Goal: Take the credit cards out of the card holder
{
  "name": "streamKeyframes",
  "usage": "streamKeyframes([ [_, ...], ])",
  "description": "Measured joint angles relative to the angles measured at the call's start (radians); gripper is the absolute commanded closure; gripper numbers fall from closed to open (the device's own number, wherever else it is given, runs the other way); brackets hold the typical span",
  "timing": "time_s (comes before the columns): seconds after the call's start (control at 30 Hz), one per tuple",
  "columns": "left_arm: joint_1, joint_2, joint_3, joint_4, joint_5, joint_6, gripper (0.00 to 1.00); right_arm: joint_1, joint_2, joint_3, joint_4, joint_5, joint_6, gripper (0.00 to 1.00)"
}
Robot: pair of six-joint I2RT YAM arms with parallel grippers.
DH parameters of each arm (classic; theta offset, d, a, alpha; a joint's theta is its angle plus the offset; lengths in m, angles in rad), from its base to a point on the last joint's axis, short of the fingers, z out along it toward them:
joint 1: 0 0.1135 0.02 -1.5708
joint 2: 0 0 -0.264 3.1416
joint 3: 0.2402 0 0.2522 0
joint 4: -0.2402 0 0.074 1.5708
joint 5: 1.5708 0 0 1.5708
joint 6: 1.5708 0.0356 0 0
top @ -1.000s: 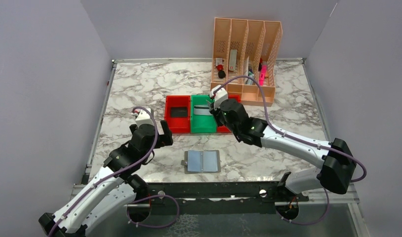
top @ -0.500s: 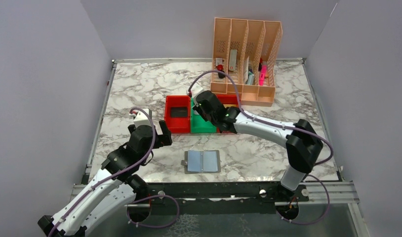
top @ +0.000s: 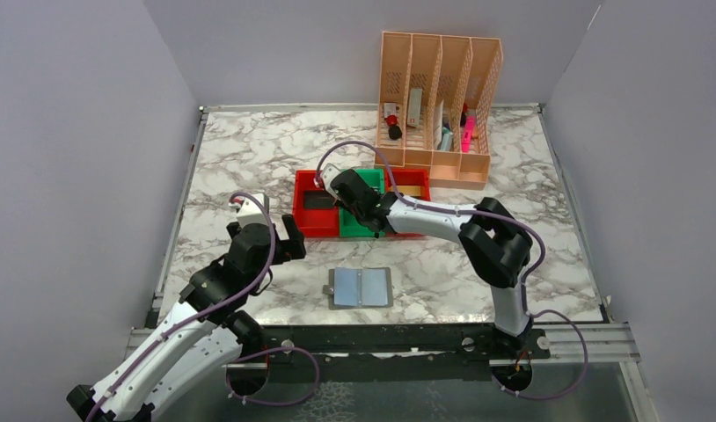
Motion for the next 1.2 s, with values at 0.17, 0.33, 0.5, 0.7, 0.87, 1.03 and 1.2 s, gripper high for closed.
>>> streamKeyframes([
  [0.17,0.000,-0.011,0.000,0.000,-0.009,0.000,0.02,-0.014,0.038,0.004,0.041,0.006,-0.071,0.97],
  [0.33,0.000,-0.019,0.000,0.000,-0.016,0.000,0.02,-0.023,0.053,0.008,0.086,0.006,-0.121,0.96],
  [0.5,0.000,-0.020,0.000,0.000,-0.017,0.000,0.02,-0.029,0.084,0.014,0.111,0.004,-0.158,0.86],
  [0.7,0.000,-0.020,0.000,-0.001,-0.017,0.000,0.02,-0.031,0.100,0.013,0.112,-0.021,-0.198,0.71],
  [0.87,0.000,-0.018,0.000,-0.001,-0.017,0.000,0.02,-0.031,0.099,-0.004,0.116,-0.042,-0.208,0.67],
  [1.03,0.000,-0.015,0.000,-0.001,-0.017,0.000,0.02,-0.031,0.099,-0.011,0.119,-0.044,-0.208,0.64],
  [1.2,0.000,-0.011,0.000,-0.002,-0.017,0.000,0.02,-0.033,0.099,-0.016,0.119,-0.043,-0.205,0.64],
])
